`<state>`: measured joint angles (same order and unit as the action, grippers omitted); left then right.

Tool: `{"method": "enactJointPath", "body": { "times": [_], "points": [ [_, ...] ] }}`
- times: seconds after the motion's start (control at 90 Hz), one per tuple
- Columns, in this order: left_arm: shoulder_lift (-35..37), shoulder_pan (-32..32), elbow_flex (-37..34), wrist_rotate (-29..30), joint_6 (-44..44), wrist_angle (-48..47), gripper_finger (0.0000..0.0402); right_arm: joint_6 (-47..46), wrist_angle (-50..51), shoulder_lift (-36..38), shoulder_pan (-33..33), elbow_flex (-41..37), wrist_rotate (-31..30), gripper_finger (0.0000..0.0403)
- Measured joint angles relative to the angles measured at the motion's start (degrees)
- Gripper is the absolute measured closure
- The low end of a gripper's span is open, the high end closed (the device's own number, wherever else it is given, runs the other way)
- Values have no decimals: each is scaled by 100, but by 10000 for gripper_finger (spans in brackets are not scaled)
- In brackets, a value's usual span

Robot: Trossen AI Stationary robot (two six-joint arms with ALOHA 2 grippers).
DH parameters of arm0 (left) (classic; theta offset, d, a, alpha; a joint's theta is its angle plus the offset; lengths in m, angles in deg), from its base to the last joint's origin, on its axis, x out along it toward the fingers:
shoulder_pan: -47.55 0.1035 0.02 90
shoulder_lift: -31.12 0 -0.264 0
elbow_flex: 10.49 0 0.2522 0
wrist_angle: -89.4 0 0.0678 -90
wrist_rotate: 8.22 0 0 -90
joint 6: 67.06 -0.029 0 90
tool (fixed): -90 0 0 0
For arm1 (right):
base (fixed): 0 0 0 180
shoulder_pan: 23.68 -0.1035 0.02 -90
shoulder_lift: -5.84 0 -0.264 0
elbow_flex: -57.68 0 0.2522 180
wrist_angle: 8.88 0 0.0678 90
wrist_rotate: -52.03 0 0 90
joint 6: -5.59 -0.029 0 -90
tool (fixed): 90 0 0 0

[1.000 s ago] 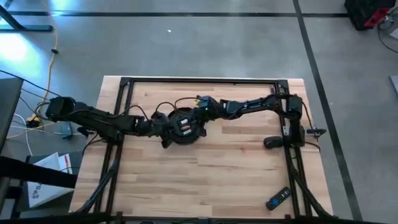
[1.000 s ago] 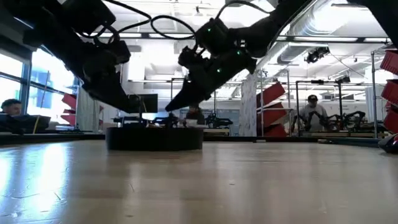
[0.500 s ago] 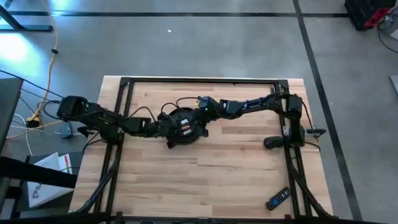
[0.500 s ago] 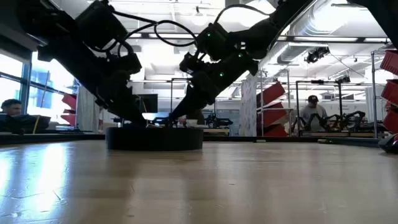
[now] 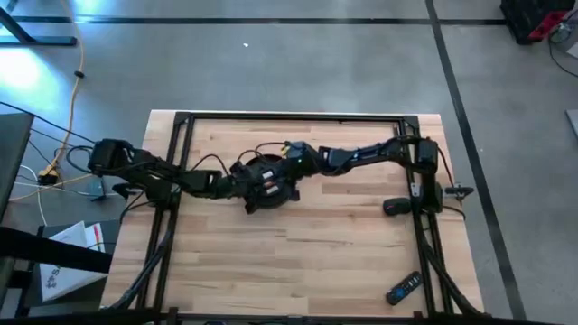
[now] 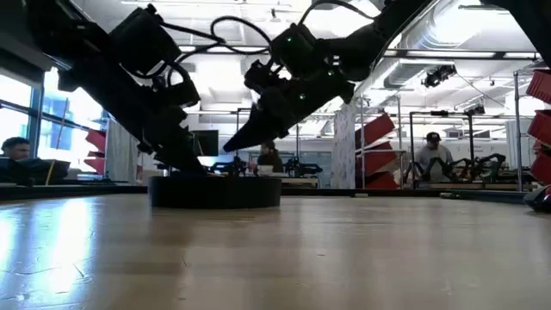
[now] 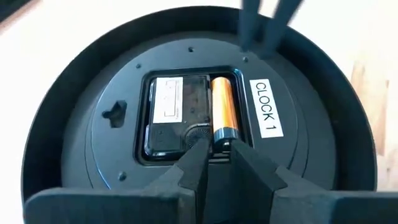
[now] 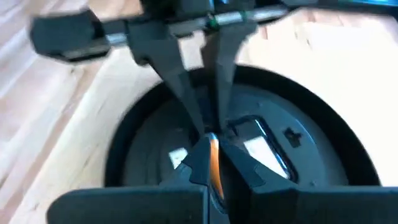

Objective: Insert battery
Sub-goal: Insert the yellow battery into the white-black wall clock

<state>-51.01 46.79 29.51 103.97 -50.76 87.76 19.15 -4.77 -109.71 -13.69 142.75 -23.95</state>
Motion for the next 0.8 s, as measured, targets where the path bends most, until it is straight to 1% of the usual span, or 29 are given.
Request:
{"method": "enactJointPath", "body": {
  "times": [0.267,0.456,0.544,0.644,0.7,0.8],
  "points": [
    [0,0,44,-91,-16,94,349,-20,-96,-4,-12,0,8,403],
    [23,0,177,-97,-334,30,349,-20,-280,-4,-123,0,10,403],
    [109,0,268,-99,-340,-355,349,-20,-309,-4,-182,0,9,403],
    [367,0,363,-63,-312,-1080,349,-21,-408,-4,-203,2,11,403],
    [594,0,432,114,-312,-1585,349,-66,-444,-4,-201,2,2,403],
    [1064,0,509,637,-309,-2332,349,-139,-564,-69,-197,26,-5,403]
  ]
}}
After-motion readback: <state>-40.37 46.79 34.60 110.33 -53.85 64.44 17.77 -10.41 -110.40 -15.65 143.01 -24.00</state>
